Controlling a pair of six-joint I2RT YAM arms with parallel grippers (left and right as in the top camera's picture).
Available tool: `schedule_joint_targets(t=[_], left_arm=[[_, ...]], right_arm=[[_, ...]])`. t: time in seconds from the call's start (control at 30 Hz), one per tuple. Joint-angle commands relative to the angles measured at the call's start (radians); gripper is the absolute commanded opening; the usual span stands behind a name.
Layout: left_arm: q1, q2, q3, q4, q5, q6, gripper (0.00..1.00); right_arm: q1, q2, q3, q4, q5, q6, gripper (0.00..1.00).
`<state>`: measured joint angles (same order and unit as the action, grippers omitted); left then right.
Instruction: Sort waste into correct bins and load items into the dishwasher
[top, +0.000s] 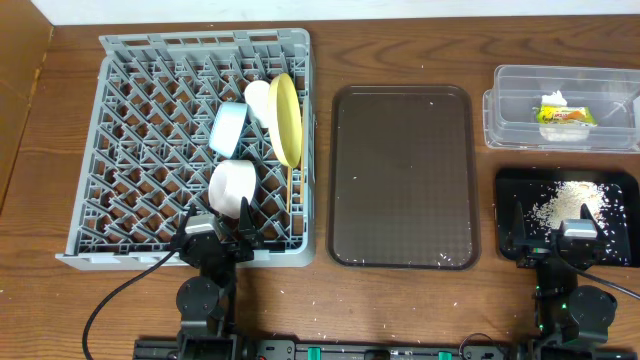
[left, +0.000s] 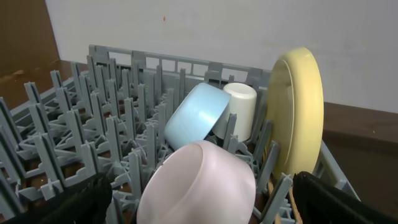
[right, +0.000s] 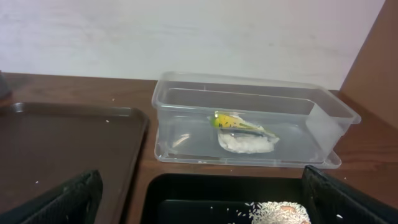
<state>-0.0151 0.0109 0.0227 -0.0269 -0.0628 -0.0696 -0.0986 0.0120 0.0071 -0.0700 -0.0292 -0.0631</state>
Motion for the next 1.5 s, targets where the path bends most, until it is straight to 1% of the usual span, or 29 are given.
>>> schedule_joint_targets(t=[0.0, 0.93, 1.1, 1.47], left_arm=[[-0.004, -0.009, -0.018, -0.047, 0.005, 0.02, 0.94], [-0.004, -0.009, -0.018, -0.045, 0.014, 0.022, 0.94], [-0.004, -0.009, -0.018, -0.047, 0.075, 0.099, 0.94], [-0.005, -0.009, -0.018, -0.047, 0.088, 0.108, 0.94]], right_arm=[[-0.009, -0.007, -0.002, -0.004, -0.001, -0.013, 0.99], [-0.009, -0.007, -0.002, -0.004, -0.001, -0.013, 0.99], [-0.009, -0.007, -0.002, -0.004, -0.001, -0.013, 0.99], [-0.009, -0.007, -0.002, -0.004, -0.001, -0.013, 0.99]])
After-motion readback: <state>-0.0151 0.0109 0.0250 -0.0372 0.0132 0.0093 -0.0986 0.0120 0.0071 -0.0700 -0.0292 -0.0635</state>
